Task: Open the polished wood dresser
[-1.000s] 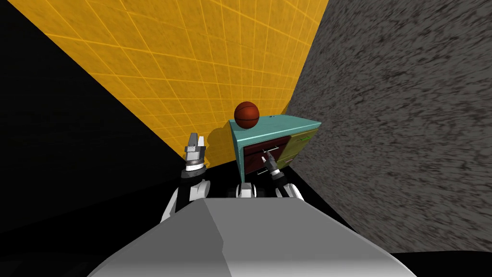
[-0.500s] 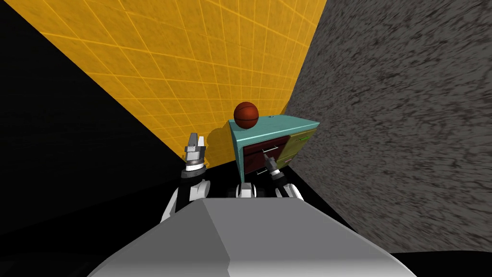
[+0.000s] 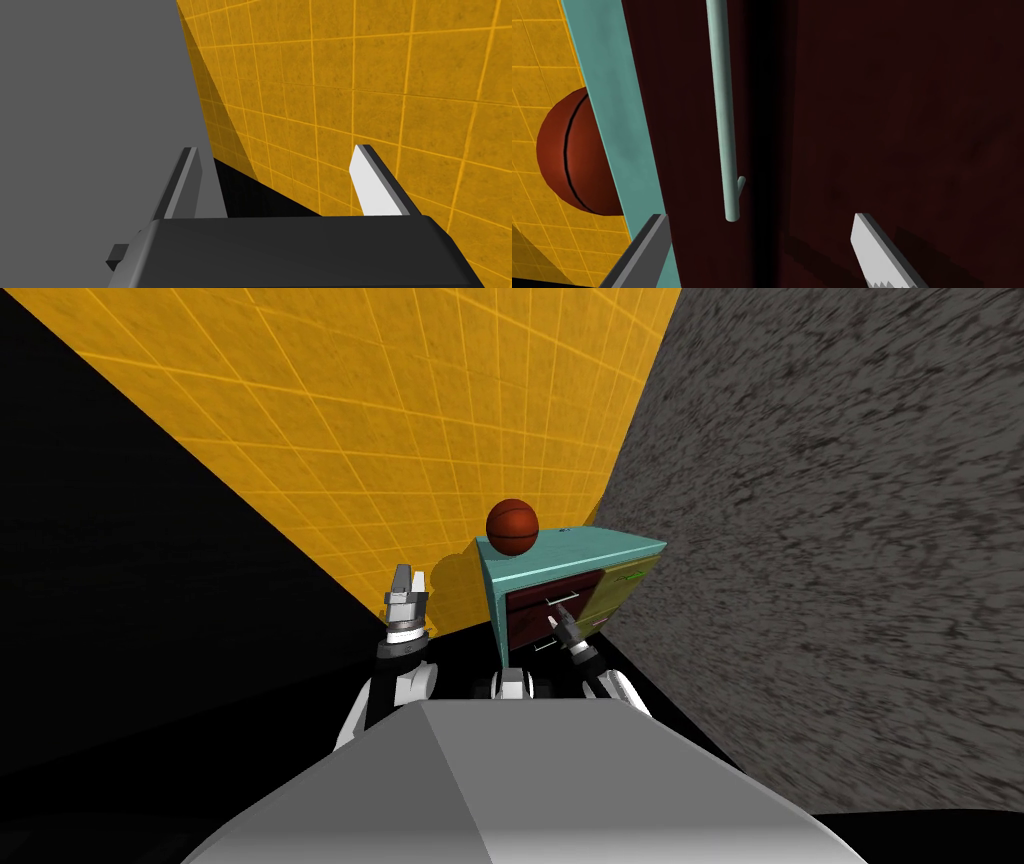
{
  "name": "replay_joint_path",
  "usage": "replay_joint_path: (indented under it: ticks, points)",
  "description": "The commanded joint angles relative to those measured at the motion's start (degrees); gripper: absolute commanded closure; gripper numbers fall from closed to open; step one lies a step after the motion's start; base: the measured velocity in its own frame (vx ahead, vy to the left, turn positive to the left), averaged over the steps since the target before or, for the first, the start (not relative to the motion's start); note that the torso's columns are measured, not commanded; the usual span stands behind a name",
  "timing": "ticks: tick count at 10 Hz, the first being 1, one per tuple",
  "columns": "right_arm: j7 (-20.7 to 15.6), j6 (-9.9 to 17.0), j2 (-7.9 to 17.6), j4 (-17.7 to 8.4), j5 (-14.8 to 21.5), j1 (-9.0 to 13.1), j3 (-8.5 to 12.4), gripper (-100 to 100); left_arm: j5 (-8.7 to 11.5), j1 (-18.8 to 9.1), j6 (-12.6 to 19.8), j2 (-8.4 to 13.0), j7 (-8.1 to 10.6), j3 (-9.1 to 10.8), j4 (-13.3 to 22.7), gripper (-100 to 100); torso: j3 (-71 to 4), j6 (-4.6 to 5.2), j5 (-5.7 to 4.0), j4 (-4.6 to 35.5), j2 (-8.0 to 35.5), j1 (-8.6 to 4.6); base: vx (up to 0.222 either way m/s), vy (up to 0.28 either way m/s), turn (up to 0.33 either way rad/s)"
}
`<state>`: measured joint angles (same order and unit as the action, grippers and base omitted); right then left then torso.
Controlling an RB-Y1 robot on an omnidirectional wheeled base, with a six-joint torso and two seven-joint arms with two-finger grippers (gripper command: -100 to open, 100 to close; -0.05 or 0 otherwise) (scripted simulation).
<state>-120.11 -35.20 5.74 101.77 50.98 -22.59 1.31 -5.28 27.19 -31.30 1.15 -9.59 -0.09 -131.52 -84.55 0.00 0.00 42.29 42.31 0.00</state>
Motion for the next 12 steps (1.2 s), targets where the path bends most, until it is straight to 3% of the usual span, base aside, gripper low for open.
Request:
replay_joint_path:
  ticks: [1,3,6,7,9,10,11,12]
  points:
    - [1.1,1.8,1.2,1.7,0.8,0.1,0.0,-100,0.0,0.0,0.0,0.0,0.0,0.0,0.0,0,0.0,0.0,0.0,0.0,0.0,-0.01,-0.002,-0.024,0.032]
    - [1.9,3.1,1.7,2.9,1.3,0.1,0.0,-100,0.0,0.0,0.0,0.0,0.0,0.0,0.0,0,0.0,0.0,-0.02,0.0,0.0,-0.06,-0.003,-0.034,0.027]
    - [2.5,4.0,-2.7,3.6,1.6,0.2,0.1,-100,0.0,0.0,0.0,0.0,0.0,0.0,0.0,0,0.0,0.0,0.02,0.0,0.0,0.06,-0.001,-0.019,0.011]
    - [2.5,3.9,-1.8,3.5,1.6,0.2,0.1,-100,0.0,0.0,0.0,0.0,0.0,0.0,0.0,0,0.0,0.0,0.02,0.0,0.0,0.08,0.0,0.0,0.0]
    - [4.5,6.3,-0.6,5.2,2.1,0.7,0.0,-100,0.0,0.0,0.0,0.0,0.0,0.0,0.0,0,-0.1,-0.01,0.01,0.0,-0.1,0.05,0.053,0.022,0.06]
    - [3.9,5.6,-1.0,4.7,1.9,0.5,0.1,-100,0.0,0.0,0.0,0.0,0.0,0.0,0.0,0,-0.1,0.0,0.02,-0.1,-0.2,0.07,0.031,0.015,0.011]
    - [2.5,3.9,-1.9,3.5,1.6,0.2,0.1,100,0.0,0.0,0.0,0.0,0.0,0.0,0.0,0,0.0,0.01,0.0,0.0,0.0,-0.01,-0.045,-0.019,-0.087]
    - [3.4,5.0,-1.5,4.2,1.8,0.4,0.0,100,0.0,0.0,0.0,0.0,0.0,0.0,0.0,0,0.1,0.03,-0.04,0.1,0.2,-0.13,-0.031,-0.012,-0.031]
